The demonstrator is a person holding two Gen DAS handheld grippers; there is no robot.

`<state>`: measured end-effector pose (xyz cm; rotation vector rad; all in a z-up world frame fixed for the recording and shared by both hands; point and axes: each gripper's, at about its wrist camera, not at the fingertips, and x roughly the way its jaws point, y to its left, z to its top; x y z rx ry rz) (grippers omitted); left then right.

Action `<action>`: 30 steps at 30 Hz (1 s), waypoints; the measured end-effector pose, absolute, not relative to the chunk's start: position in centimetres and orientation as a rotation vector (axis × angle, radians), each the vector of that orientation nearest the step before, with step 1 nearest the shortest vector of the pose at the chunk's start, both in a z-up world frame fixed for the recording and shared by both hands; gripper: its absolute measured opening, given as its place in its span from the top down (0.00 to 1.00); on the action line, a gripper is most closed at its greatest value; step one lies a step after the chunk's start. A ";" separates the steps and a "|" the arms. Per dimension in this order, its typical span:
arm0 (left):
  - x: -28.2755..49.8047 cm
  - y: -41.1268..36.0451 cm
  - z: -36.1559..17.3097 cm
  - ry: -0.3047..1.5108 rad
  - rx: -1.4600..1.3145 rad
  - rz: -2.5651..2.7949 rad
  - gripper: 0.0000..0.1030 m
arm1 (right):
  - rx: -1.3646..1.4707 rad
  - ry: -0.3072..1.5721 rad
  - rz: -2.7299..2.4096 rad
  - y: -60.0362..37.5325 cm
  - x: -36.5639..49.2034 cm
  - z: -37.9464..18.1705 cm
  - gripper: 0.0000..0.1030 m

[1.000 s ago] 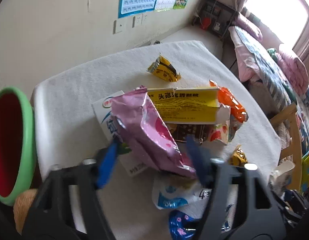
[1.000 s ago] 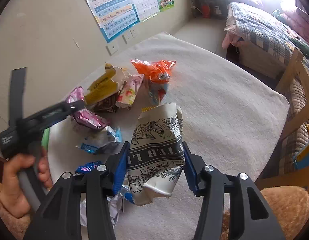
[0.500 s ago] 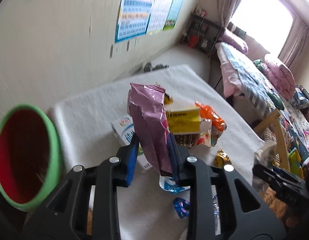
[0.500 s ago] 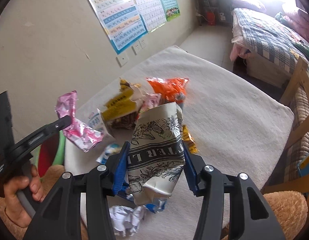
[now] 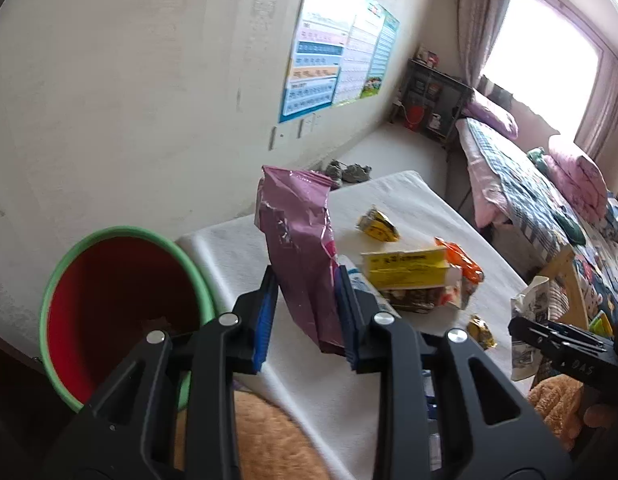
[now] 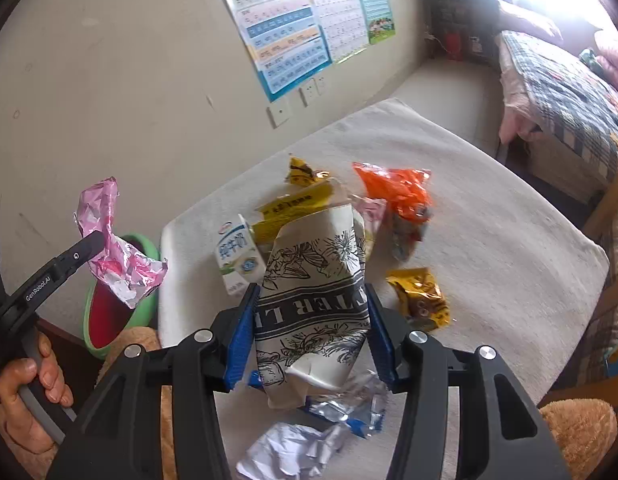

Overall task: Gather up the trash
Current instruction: 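Carry both wrappers over the green bin and open both tools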

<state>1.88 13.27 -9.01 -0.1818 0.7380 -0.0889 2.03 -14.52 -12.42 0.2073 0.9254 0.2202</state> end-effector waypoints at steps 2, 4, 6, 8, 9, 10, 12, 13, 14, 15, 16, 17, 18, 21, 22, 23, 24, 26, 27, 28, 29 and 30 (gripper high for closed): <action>1.7 14.3 -9.1 0.733 -0.191 -0.074 0.73 | 0.192 0.925 0.228 -13.7 2.3 -12.1 0.53; 1.6 15.3 -9.2 0.730 -0.203 -0.061 0.73 | 0.183 0.923 0.235 -13.2 2.5 -11.9 0.53; 1.4 16.1 -9.2 0.724 -0.211 -0.046 0.73 | 0.175 0.919 0.241 -12.6 2.7 -11.6 0.53; 1.1 17.0 -9.2 0.714 -0.217 -0.031 0.73 | 0.164 0.916 0.249 -11.9 3.0 -11.2 0.53; 1.1 17.4 -9.1 0.711 -0.221 -0.025 0.73 | 0.158 0.915 0.256 -11.4 3.1 -11.1 0.53; 0.9 18.0 -9.1 0.709 -0.227 -0.016 0.73 | 0.152 0.914 0.264 -10.9 3.2 -10.9 0.53; 0.7 18.8 -9.2 0.709 -0.237 0.000 0.73 | 0.142 0.908 0.282 -10.0 3.2 -10.7 0.53; 0.5 19.3 -9.3 0.708 -0.240 0.011 0.73 | 0.136 0.907 0.292 -9.5 3.3 -10.6 0.53; 0.3 19.8 -9.4 0.707 -0.243 0.024 0.73 | 0.128 0.908 0.303 -9.0 3.3 -10.6 0.53; 0.2 20.2 -9.4 0.706 -0.246 0.032 0.73 | 0.119 0.908 0.317 -8.4 3.4 -10.6 0.53; 0.0 20.7 -9.5 0.706 -0.250 0.046 0.73 | 0.113 0.909 0.327 -7.9 3.4 -10.5 0.53; -0.2 21.2 -9.7 0.707 -0.253 0.059 0.73 | 0.109 0.910 0.338 -7.4 3.5 -10.6 0.53; -0.3 21.9 -9.9 0.709 -0.255 0.077 0.73 | 0.106 0.914 0.352 -6.8 3.7 -10.6 0.53; -0.6 23.3 -10.4 0.719 -0.268 0.116 0.73 | 0.099 0.924 0.393 -5.1 4.1 -10.6 0.53; -0.7 24.0 -10.6 0.723 -0.279 0.136 0.73 | 0.094 0.924 0.405 -4.5 4.2 -10.6 0.53; -0.8 24.5 -10.8 0.726 -0.285 0.147 0.73 | 0.090 0.924 0.421 -3.9 4.4 -10.5 0.53; -0.9 25.1 -11.1 0.730 -0.293 0.162 0.73 | 0.089 0.923 0.443 -3.2 4.6 -10.5 0.53; -1.0 26.0 -11.5 0.738 -0.301 0.182 0.73 | 0.101 0.928 0.490 -1.9 5.2 -10.6 0.53; -1.0 26.6 -11.8 0.748 -0.308 0.191 0.73 | 0.110 0.936 0.517 -1.1 5.7 -10.7 0.53; -1.1 26.9 -12.1 0.753 -0.313 0.196 0.73 | 0.117 0.944 0.537 -0.5 6.2 -10.8 0.53; -1.2 27.3 -12.4 0.762 -0.317 0.205 0.73 | 0.127 0.951 0.566 0.5 6.6 -10.9 0.53; -1.4 27.8 -12.8 0.770 -0.318 0.216 0.73 | 0.131 0.955 0.583 1.1 7.0 -10.9 0.53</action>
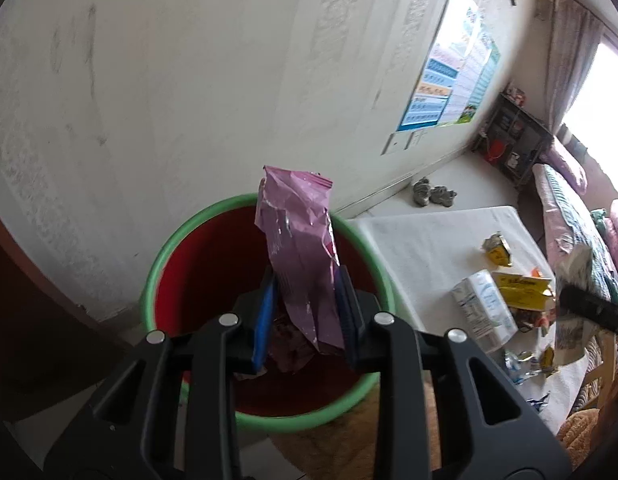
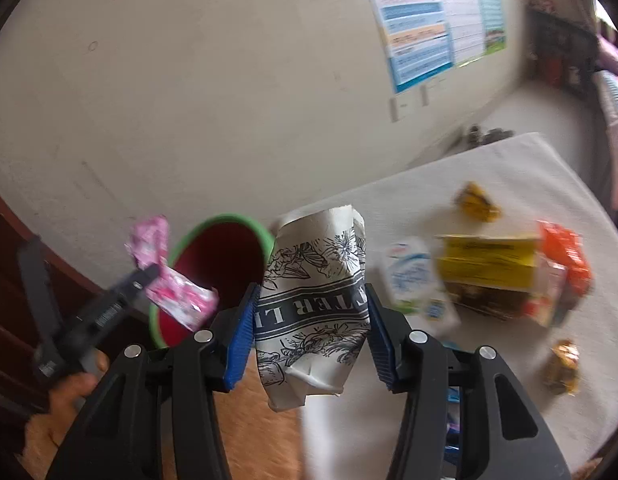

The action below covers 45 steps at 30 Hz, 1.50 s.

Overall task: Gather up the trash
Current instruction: 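Carry both wrappers over the green bin and open both tools, then grasp the blue foil wrapper with right tool while left tool grasps crumpled white paper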

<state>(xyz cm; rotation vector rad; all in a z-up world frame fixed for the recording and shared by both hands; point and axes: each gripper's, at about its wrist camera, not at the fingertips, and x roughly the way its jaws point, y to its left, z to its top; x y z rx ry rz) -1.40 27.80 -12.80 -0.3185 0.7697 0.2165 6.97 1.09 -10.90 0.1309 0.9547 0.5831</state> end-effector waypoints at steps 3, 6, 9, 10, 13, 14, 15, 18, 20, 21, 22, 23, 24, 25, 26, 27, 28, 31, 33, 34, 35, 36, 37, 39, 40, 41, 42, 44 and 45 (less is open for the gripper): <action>-1.6 28.8 -13.7 0.791 -0.325 0.243 0.73 | 0.112 0.960 0.640 3.8 8.0 -10.8 0.53; -1.7 30.0 -14.9 0.819 -0.332 0.283 0.73 | 0.071 0.965 0.691 6.8 8.7 -10.9 0.52; -1.7 30.7 -15.6 0.832 -0.344 0.298 0.73 | 0.045 0.981 0.722 9.4 9.2 -11.3 0.51; -1.7 31.0 -15.9 0.836 -0.349 0.304 0.73 | 0.042 0.985 0.730 10.0 9.4 -11.5 0.51; -1.6 31.9 -16.4 0.844 -0.358 0.319 0.73 | 0.026 1.001 0.756 12.2 10.0 -12.2 0.51; -1.6 32.0 -16.6 0.845 -0.358 0.323 0.73 | 0.021 1.004 0.761 12.6 9.8 -12.3 0.51; -1.6 32.3 -16.7 0.845 -0.361 0.330 0.73 | 0.015 1.008 0.768 13.2 9.8 -12.4 0.51; -1.5 32.8 -17.2 0.850 -0.373 0.338 0.72 | 0.006 1.014 0.784 14.5 9.9 -12.6 0.51; -1.5 33.0 -17.4 0.854 -0.380 0.343 0.71 | 0.001 1.013 0.790 15.1 9.9 -12.7 0.51; -1.5 33.1 -17.5 0.854 -0.382 0.344 0.70 | -0.001 1.011 0.795 15.4 9.9 -12.8 0.51; -1.5 33.2 -17.6 0.853 -0.383 0.347 0.65 | -0.003 1.008 0.797 15.6 9.9 -12.8 0.51; -1.5 33.2 -17.6 0.853 -0.381 0.353 0.50 | -0.006 1.004 0.792 15.7 10.0 -12.8 0.46; -1.6 33.2 -17.5 0.845 -0.380 0.363 0.42 | -0.005 1.001 0.787 15.7 10.0 -12.7 0.37; -1.8 33.2 -17.4 0.833 -0.381 0.367 0.38 | -0.002 0.994 0.783 15.6 9.9 -12.6 0.36; -1.8 33.3 -17.3 0.829 -0.380 0.368 0.38 | 0.000 0.990 0.781 15.4 9.8 -12.5 0.36; -1.8 33.2 -17.2 0.828 -0.376 0.367 0.38 | 0.001 0.987 0.776 15.1 9.7 -12.4 0.36; -1.8 33.1 -17.1 0.830 -0.370 0.366 0.38 | 0.003 0.987 0.772 14.7 9.6 -12.3 0.36; -1.8 32.6 -16.5 0.822 -0.370 0.356 0.38 | 0.006 0.981 0.758 13.0 9.2 -11.9 0.36; -1.7 32.1 -16.0 0.813 -0.367 0.345 0.38 | -0.006 0.974 0.739 11.6 8.9 -11.5 0.36; -1.7 31.9 -15.8 0.810 -0.363 0.340 0.38 | -0.010 0.971 0.727 10.8 8.8 -11.3 0.36; -1.6 31.5 -15.5 0.806 -0.357 0.332 0.38 | -0.011 0.965 0.714 9.9 8.7 -11.0 0.36; -1.5 30.9 -15.1 0.800 -0.349 0.322 0.38 | -0.009 0.957 0.693 8.6 8.6 -10.7 0.36; -1.5 30.5 -14.9 0.798 -0.345 0.315 0.38 | -0.005 0.950 0.674 7.4 8.5 -10.3 0.36; -1.3 29.5 -14.5 0.796 -0.339 0.295 0.38 | 0.002 0.934 0.630 4.9 8.0 -9.9 0.36; -1.2 28.8 -14.3 0.797 -0.332 0.279 0.38 | 0.005 0.925 0.605 3.6 7.6 -9.6 0.36; -1.2 28.0 -14.0 0.797 -0.323 0.266 0.38 | 0.012 0.913 0.565 1.6 7.0 -9.5 0.36; -1.2 27.3 -13.7 0.795 -0.315 0.254 0.38 | 0.017 0.911 0.538 0.3 6.6 -9.6 0.36; -1.2 25.7 -13.2 0.790 -0.299 0.219 0.38 | 0.025 0.913 0.472 -2.6 5.8 -9.9 0.36; -1.2 25.0 -13.0 0.790 -0.292 0.203 0.38 | 0.026 0.913 0.423 -4.6 5.4 -10.1 0.36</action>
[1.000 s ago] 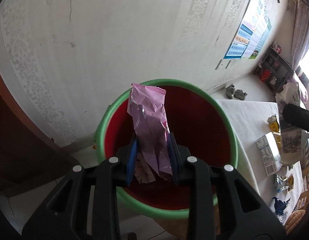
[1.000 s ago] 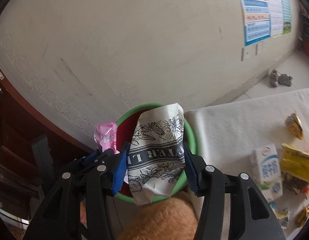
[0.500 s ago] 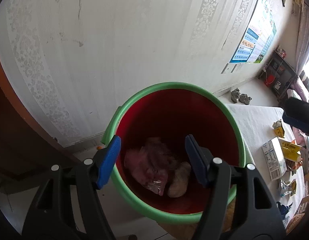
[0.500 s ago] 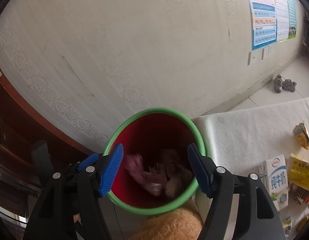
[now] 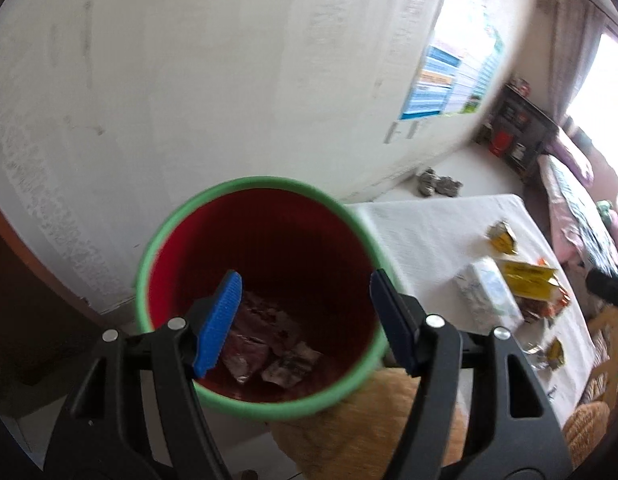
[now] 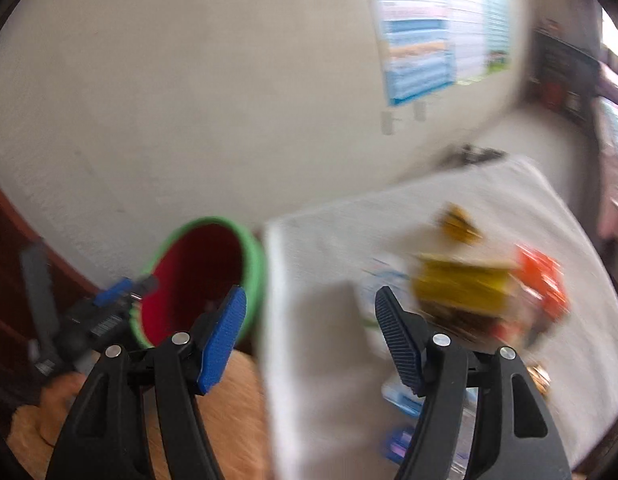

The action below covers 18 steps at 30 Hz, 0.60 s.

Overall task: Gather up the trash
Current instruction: 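Grasp the blue foil wrapper with right tool while left tool grasps crumpled white paper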

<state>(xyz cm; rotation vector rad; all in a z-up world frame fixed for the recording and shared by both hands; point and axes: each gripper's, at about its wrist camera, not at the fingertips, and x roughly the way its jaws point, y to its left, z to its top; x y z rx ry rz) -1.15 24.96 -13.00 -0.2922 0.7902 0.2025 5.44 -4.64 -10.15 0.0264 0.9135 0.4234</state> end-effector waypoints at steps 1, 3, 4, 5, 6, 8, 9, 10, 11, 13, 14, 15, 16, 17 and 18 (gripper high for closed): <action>-1.1 24.1 -12.7 0.791 -0.283 0.182 0.37 | 0.025 0.913 0.384 -6.1 5.1 -10.4 0.36; -0.9 22.2 -12.2 0.788 -0.263 0.140 0.36 | 0.030 0.917 0.289 -9.7 4.4 -11.1 0.36; -0.9 21.6 -12.1 0.788 -0.258 0.126 0.36 | 0.041 0.928 0.257 -11.2 4.2 -11.6 0.36; -0.9 20.7 -11.9 0.789 -0.251 0.106 0.35 | 0.068 0.951 0.220 -13.2 3.9 -12.3 0.36; -0.8 19.7 -11.7 0.790 -0.241 0.083 0.35 | 0.088 0.967 0.199 -14.5 3.7 -12.9 0.36; -0.7 18.2 -11.6 0.796 -0.228 0.049 0.33 | 0.132 1.013 0.150 -17.2 3.3 -14.6 0.36; -0.7 17.2 -11.6 0.803 -0.217 0.026 0.33 | 0.146 1.034 0.137 -17.9 3.2 -15.3 0.36; -0.6 16.5 -11.6 0.809 -0.209 0.014 0.33 | 0.168 1.061 0.124 -18.7 3.0 -16.3 0.36; -0.5 15.7 -11.7 0.818 -0.199 -0.002 0.33 | 0.197 1.086 0.119 -19.3 2.9 -17.2 0.36; -0.4 14.1 -11.9 0.836 -0.178 -0.033 0.33 | 0.270 1.137 0.133 -20.3 2.2 -19.3 0.36; -0.4 13.4 -11.9 0.844 -0.167 -0.051 0.33 | 0.305 1.166 0.151 -20.4 1.8 -20.4 0.36; -0.4 12.5 -12.0 0.853 -0.152 -0.070 0.33 | 0.321 1.186 0.169 -20.3 1.5 -21.0 0.36; -0.4 11.9 -12.1 0.861 -0.143 -0.086 0.32 | 0.333 1.209 0.194 -20.1 1.3 -21.6 0.36; -0.4 11.5 -12.2 0.868 -0.140 -0.098 0.31 | 0.342 1.232 0.227 -19.6 1.0 -22.1 0.36; -0.3 10.8 -12.3 0.878 -0.140 -0.116 0.30 | 0.347 1.252 0.266 -18.9 0.7 -22.6 0.31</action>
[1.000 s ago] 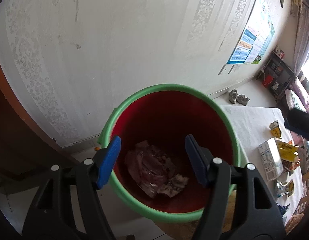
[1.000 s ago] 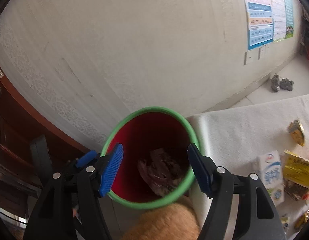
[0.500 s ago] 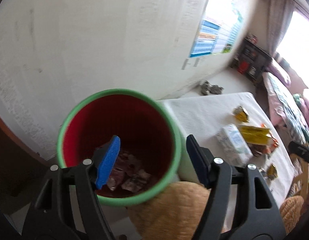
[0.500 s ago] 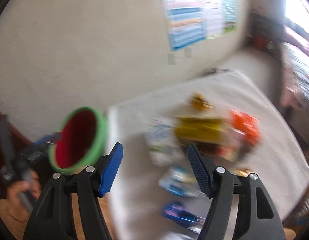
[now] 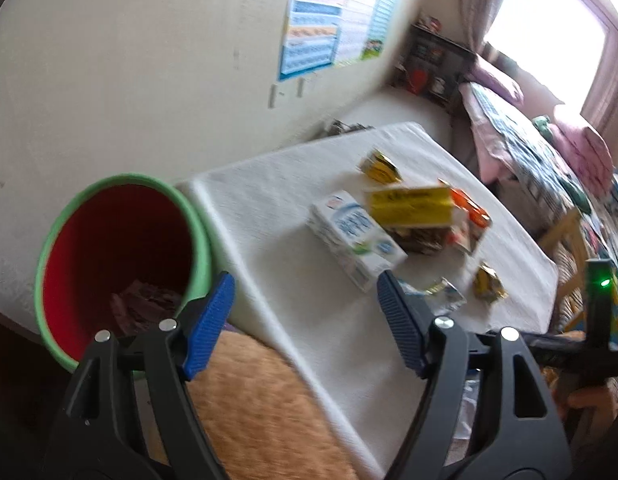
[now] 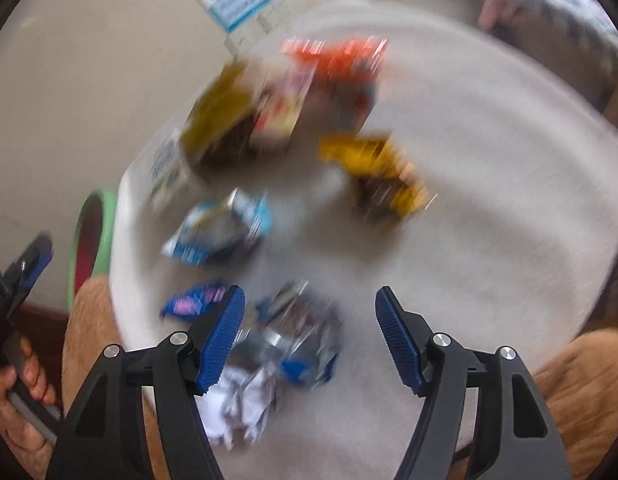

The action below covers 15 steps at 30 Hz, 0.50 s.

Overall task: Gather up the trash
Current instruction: 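Grasp the blue foil wrapper with right tool while left tool grasps crumpled white paper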

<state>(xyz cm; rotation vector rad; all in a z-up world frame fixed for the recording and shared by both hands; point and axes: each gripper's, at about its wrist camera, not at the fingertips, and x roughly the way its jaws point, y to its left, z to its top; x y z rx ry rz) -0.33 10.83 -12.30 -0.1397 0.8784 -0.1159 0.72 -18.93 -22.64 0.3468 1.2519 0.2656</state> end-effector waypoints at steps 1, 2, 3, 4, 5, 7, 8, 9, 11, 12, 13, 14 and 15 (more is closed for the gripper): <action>-0.3 10.3 -12.4 0.886 -0.138 -0.128 0.29 | 0.347 1.262 0.292 -18.3 0.6 -22.9 0.29; -0.3 9.9 -12.5 0.891 -0.133 -0.137 0.29 | 0.343 1.269 0.310 -17.6 0.4 -23.1 0.25; -0.4 9.2 -12.7 0.899 -0.122 -0.154 0.29 | 0.325 1.280 0.324 -16.8 0.4 -23.4 0.25; -0.5 8.6 -12.9 0.907 -0.110 -0.172 0.29 | 0.302 1.283 0.333 -16.2 0.4 -23.6 0.25; -0.5 8.2 -13.0 0.913 -0.101 -0.186 0.29 | 0.270 1.274 0.338 -15.5 0.6 -23.5 0.26; -0.9 7.2 -13.3 0.924 -0.078 -0.229 0.29 | 0.184 1.261 0.324 -14.5 1.0 -23.9 0.47; -1.1 6.7 -13.4 0.929 -0.067 -0.252 0.29 | 0.171 1.266 0.324 -14.3 1.1 -24.1 0.57; -1.3 6.1 -13.5 0.932 -0.060 -0.272 0.29 | 0.195 1.247 0.335 -14.5 1.2 -24.0 0.65; -1.6 5.2 -13.6 0.938 -0.051 -0.323 0.28 | 0.234 1.228 0.326 -15.2 1.6 -23.7 0.72; -1.8 4.9 -13.8 0.944 -0.050 -0.346 0.28 | 0.250 1.194 0.299 -16.2 1.7 -23.3 0.74; -2.0 4.3 -14.1 0.960 -0.050 -0.385 0.28 | 0.268 1.169 0.279 -16.9 1.9 -23.0 0.74; -2.0 3.8 -14.3 0.970 -0.050 -0.405 0.27 | 0.295 1.142 0.257 -17.9 2.0 -22.6 0.75; -2.2 3.3 -14.6 0.984 -0.050 -0.430 0.27 | 0.329 1.111 0.231 -19.0 2.1 -22.2 0.75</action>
